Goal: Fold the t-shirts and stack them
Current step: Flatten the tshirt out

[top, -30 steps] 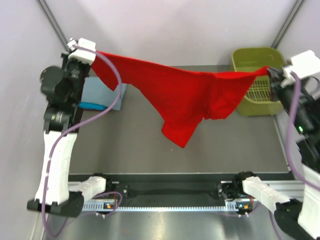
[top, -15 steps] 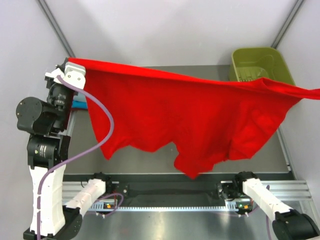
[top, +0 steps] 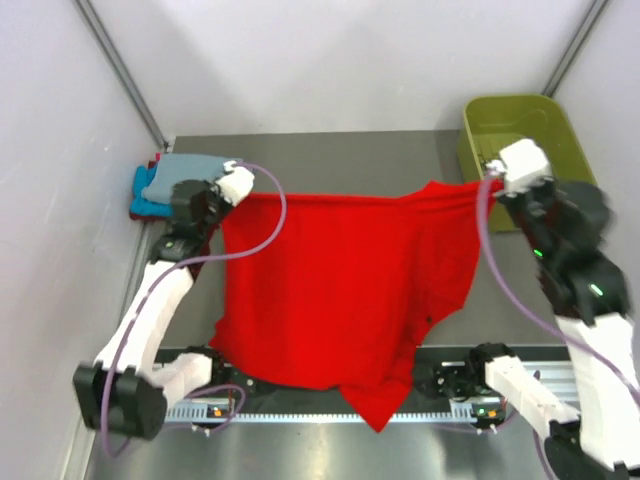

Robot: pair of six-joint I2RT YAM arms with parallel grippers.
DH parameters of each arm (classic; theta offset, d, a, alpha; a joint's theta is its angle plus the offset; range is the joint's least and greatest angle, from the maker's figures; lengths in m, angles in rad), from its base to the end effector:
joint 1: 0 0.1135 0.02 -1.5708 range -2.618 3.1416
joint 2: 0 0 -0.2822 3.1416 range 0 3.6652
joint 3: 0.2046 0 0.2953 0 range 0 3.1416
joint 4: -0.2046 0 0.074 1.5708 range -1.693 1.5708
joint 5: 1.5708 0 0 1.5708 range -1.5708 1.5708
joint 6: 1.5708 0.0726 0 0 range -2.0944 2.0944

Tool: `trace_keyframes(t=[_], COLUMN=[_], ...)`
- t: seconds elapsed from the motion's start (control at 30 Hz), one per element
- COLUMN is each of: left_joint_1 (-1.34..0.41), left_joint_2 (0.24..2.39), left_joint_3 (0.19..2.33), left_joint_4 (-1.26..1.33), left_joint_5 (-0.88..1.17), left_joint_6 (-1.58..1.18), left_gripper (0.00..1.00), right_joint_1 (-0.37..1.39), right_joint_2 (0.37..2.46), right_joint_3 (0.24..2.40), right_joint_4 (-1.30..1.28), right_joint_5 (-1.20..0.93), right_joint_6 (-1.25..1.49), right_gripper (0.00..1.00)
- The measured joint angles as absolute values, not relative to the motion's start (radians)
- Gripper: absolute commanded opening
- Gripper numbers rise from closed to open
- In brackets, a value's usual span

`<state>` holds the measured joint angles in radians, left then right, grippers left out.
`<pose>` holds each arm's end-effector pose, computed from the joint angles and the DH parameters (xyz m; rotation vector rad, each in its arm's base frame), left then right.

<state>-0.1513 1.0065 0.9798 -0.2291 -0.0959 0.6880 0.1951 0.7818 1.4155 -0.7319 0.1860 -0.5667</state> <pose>0.2988 -0.0385 0.3672 0.6909 1.7166 0.4641 0.1614 0.0182 0.5176 -0.4926 1.6122 -0.4352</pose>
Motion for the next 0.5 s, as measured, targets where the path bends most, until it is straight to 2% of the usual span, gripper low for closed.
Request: trace_keyframes(t=[0.1,0.23,0.33,0.5], left_joint_1=[-0.149,-0.145,-0.140,-0.127], left_joint_2=[1.143,1.365,1.559,1.889], left_joint_3=[0.867,0.863,0.945,1.223], left_joint_4=[-0.213,-0.143,-0.099,-0.052], left_joint_5=[-0.103,-0.102,-0.099,-0.105], left_joint_6=[0.688,0.693,0.700,0.706], left_gripper=[0.00,0.00,0.00,0.00], right_joint_1=[0.181,0.112,0.068,0.060], right_joint_2=[0.862,1.051,1.252,1.616], right_joint_3=[1.235,1.172,1.201,1.356], right_joint_4=[-0.664,-0.566,-0.462,-0.358], right_joint_5=[0.181,0.139,0.116,0.101], right_joint_6=[-0.593,-0.599,-0.589,-0.566], right_gripper=[0.00,0.00,0.00,0.00])
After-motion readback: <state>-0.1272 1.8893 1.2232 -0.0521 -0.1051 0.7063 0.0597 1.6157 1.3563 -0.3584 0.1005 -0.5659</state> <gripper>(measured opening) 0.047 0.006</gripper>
